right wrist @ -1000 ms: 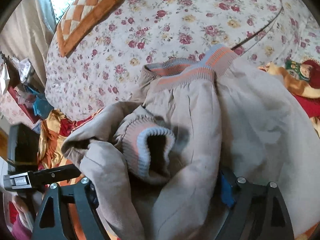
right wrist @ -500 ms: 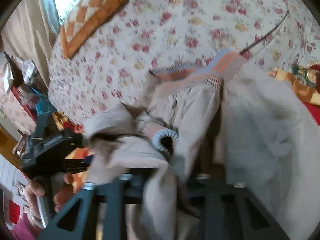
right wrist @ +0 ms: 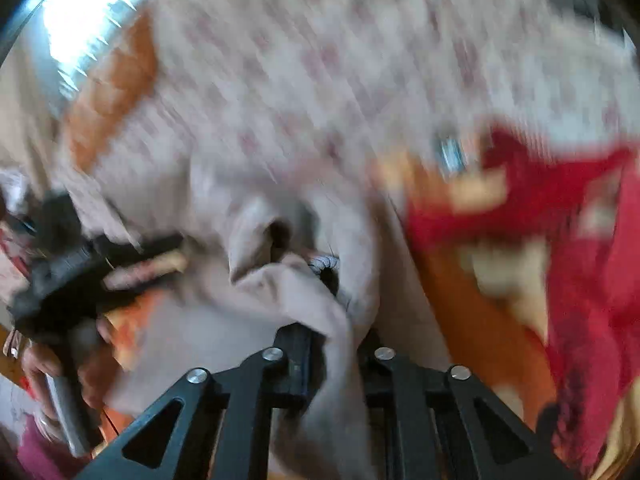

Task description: Fold large clothes

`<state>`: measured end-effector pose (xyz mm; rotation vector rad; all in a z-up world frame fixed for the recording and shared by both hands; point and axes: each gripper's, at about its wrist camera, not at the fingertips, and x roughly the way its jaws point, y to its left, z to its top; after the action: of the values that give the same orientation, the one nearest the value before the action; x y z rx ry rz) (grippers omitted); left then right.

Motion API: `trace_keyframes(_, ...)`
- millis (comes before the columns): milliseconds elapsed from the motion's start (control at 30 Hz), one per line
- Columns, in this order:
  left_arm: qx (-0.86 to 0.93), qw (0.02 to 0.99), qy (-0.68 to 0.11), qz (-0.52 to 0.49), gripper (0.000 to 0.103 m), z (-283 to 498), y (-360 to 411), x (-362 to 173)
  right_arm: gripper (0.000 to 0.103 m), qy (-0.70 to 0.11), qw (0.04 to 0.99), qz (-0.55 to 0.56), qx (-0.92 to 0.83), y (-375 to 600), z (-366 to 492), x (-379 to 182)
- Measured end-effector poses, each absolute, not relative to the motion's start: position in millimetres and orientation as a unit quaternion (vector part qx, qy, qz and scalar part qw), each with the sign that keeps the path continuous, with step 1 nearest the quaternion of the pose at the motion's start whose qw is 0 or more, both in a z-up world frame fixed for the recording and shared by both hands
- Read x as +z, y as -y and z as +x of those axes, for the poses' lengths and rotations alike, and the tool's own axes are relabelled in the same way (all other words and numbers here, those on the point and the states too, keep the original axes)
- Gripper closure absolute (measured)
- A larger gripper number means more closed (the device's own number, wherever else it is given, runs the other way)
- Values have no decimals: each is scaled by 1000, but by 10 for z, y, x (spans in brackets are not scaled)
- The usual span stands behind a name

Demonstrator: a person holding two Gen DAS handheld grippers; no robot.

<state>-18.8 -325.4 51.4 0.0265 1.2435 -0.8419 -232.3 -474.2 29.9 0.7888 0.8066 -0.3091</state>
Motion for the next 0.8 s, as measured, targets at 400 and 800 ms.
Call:
trace_keyframes(400, -424, 735, -529, 14, 24, -526, 2749, 752, 42, -332, 846, 373, -187, 4849, -2603, 731)
trace_keyframes(800, -435, 724, -530, 72, 24, -1071, 2584, 296, 51, -405, 840, 312, -181, 4753, -2249, 589)
